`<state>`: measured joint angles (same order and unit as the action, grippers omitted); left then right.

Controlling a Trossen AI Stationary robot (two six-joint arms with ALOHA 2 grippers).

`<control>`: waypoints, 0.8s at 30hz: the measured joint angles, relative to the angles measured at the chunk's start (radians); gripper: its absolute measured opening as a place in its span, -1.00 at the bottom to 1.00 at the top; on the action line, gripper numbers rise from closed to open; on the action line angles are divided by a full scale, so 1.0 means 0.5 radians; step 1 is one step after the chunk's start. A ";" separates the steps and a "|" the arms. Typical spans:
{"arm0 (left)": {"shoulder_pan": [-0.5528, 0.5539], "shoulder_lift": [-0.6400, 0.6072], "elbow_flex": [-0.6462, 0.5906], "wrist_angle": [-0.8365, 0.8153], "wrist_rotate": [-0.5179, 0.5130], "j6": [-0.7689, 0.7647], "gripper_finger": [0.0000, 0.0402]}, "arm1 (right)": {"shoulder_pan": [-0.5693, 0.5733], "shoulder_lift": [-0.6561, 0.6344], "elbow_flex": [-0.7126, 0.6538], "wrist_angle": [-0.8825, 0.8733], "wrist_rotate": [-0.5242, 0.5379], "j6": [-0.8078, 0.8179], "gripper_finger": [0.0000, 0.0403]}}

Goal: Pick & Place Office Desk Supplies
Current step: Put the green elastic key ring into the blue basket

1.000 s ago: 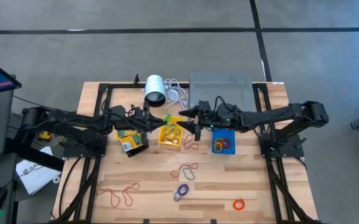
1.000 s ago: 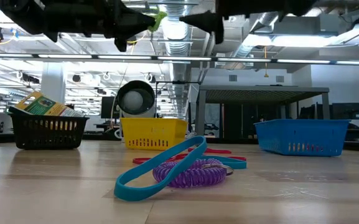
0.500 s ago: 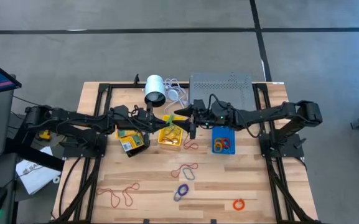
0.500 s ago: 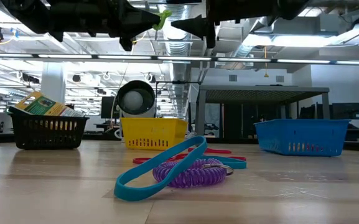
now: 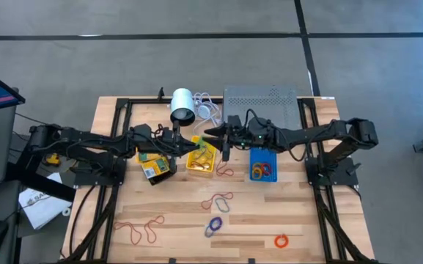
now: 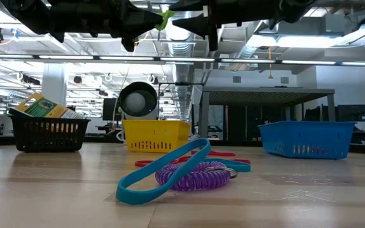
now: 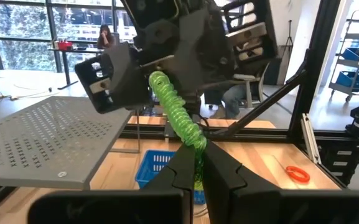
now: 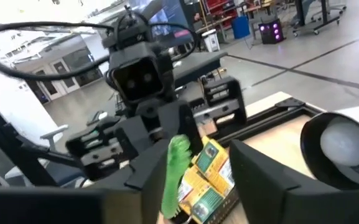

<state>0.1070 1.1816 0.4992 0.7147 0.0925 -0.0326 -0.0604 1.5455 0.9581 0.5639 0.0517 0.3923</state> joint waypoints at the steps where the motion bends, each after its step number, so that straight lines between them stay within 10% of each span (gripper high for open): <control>1: 0.000 0.000 0.000 0.000 0.000 0.001 -0.97 | 0.000 -0.001 0.000 0.002 -0.001 -0.001 -0.26; 12: 0.000 -0.001 0.000 0.000 0.001 0.002 -0.97 | 0.002 -0.001 -0.001 -0.004 -0.096 -0.053 -0.94; 24: 0.000 -0.002 -0.002 0.002 0.000 0.002 -0.95 | 0.017 -0.015 -0.003 -0.010 -0.105 -0.052 -0.99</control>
<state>0.1070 1.1809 0.4984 0.7155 0.0925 -0.0315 -0.0517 1.5381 0.9563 0.5589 -0.0006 0.3666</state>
